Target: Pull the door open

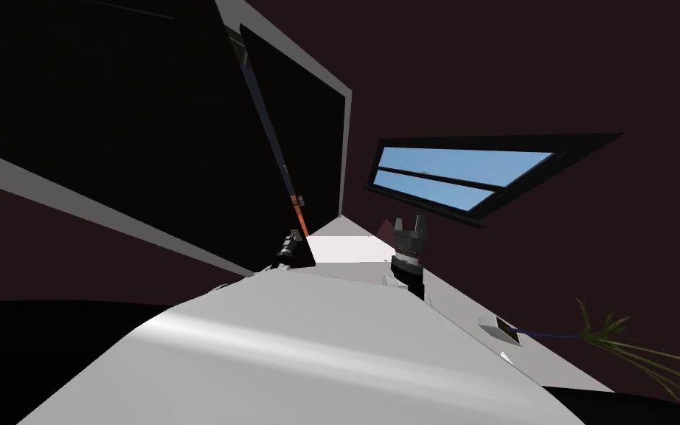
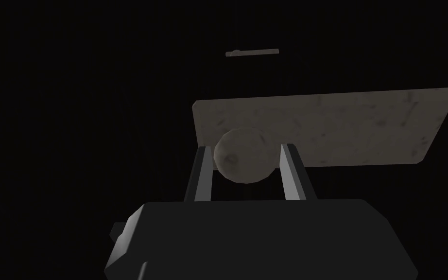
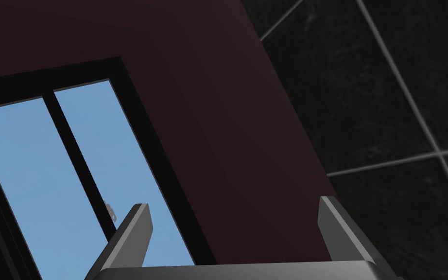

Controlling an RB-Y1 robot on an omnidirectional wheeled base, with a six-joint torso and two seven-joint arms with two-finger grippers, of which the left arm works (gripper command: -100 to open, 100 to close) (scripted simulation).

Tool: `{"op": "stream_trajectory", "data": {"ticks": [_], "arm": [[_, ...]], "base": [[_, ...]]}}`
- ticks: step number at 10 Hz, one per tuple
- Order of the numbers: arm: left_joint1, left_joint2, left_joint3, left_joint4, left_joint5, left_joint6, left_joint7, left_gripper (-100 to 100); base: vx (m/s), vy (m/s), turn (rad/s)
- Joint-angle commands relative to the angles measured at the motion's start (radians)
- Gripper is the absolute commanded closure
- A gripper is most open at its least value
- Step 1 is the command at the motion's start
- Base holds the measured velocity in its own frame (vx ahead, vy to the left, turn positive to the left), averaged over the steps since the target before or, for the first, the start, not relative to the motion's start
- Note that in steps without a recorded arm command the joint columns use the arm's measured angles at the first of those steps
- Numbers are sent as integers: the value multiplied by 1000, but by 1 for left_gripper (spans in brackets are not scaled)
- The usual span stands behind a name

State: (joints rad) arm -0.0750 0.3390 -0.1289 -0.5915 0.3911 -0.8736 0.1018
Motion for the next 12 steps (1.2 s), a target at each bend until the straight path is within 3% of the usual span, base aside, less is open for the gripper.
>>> {"op": "stream_trajectory", "data": {"ticks": [1, 2, 11, 12], "arm": [[2, 3, -14, -5, -8, -6, 12, 100], [-2, 3, -9, 4, -5, -5, 9, 100], [34, 58, -109, -25, -42, -51, 94, 100], [31, 56, -102, -22, -40, -45, 88, 100]], "base": [[-226, 20, -62], [-100, 8, -17], [-191, 43, -84], [-99, 14, -23]]}}
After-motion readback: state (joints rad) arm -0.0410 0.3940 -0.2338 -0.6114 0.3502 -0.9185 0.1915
